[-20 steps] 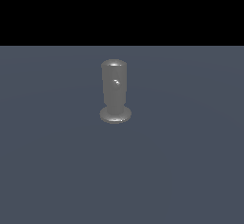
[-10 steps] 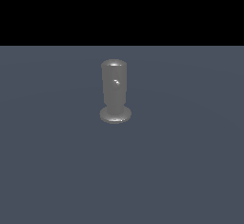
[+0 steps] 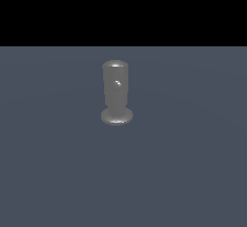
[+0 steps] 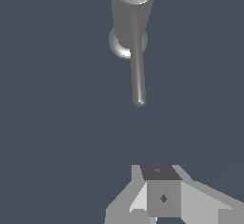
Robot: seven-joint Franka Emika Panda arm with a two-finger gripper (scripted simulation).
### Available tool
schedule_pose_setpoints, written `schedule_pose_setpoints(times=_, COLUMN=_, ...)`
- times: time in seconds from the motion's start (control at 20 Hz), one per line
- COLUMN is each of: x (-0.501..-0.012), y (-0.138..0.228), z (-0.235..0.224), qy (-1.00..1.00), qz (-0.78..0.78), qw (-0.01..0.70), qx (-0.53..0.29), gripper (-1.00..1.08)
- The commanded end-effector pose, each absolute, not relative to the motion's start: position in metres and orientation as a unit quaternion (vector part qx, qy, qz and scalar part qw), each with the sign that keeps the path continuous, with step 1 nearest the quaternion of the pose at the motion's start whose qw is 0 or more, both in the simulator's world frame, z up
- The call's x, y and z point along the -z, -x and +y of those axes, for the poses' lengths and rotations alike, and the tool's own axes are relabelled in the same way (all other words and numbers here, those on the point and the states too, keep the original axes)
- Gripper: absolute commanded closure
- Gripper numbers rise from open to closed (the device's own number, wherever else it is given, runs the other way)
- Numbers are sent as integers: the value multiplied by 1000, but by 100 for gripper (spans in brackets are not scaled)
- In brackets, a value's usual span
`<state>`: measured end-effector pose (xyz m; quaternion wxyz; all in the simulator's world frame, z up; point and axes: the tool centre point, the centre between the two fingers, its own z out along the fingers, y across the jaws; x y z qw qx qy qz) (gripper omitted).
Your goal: Turn on the faucet by rotating a designated handle.
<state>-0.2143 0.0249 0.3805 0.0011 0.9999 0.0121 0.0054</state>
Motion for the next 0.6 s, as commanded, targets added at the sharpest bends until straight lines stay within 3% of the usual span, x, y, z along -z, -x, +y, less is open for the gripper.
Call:
schedule_pose_setpoints(times=0.0, x=-359, y=208, z=30, qy=-1000, qz=15, qw=1, qx=-5, gripper=108)
schedule_pose_setpoints(times=0.55, x=-273, y=179, z=50, qy=-1000, qz=28, qw=0, qx=-2, gripper=108)
